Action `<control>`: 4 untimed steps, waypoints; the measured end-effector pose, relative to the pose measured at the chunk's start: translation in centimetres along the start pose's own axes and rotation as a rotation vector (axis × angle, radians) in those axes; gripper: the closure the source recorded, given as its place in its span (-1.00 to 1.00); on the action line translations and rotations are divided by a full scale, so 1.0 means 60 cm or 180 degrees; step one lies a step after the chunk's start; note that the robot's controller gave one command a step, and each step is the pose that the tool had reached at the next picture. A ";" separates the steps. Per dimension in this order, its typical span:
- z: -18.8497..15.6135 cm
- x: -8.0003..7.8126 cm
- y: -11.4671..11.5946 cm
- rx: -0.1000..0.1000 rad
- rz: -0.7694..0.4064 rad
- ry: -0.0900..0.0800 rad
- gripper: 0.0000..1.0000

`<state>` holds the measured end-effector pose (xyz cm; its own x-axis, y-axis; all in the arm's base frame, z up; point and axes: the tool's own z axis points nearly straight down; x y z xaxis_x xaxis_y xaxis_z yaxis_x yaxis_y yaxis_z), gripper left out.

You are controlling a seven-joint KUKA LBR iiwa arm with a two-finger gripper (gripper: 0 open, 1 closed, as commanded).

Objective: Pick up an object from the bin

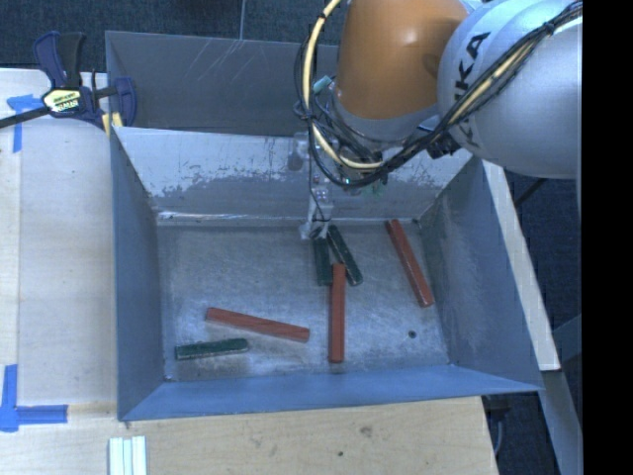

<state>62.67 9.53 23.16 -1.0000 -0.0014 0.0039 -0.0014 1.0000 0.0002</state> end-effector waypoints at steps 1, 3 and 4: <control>0.274 0.109 0.085 0.0003 -0.0853 0.0002 -1.00; 0.220 0.186 0.150 0.0000 -0.2298 -0.0027 -1.00; 0.273 0.207 0.131 0.0004 -0.2278 -0.0004 -1.00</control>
Offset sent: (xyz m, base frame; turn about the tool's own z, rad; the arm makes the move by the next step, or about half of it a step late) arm -0.0648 0.0506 -0.1616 -0.2661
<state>50.19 17.40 6.82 -0.7537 -0.6572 0.0019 -0.6572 0.7537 0.0012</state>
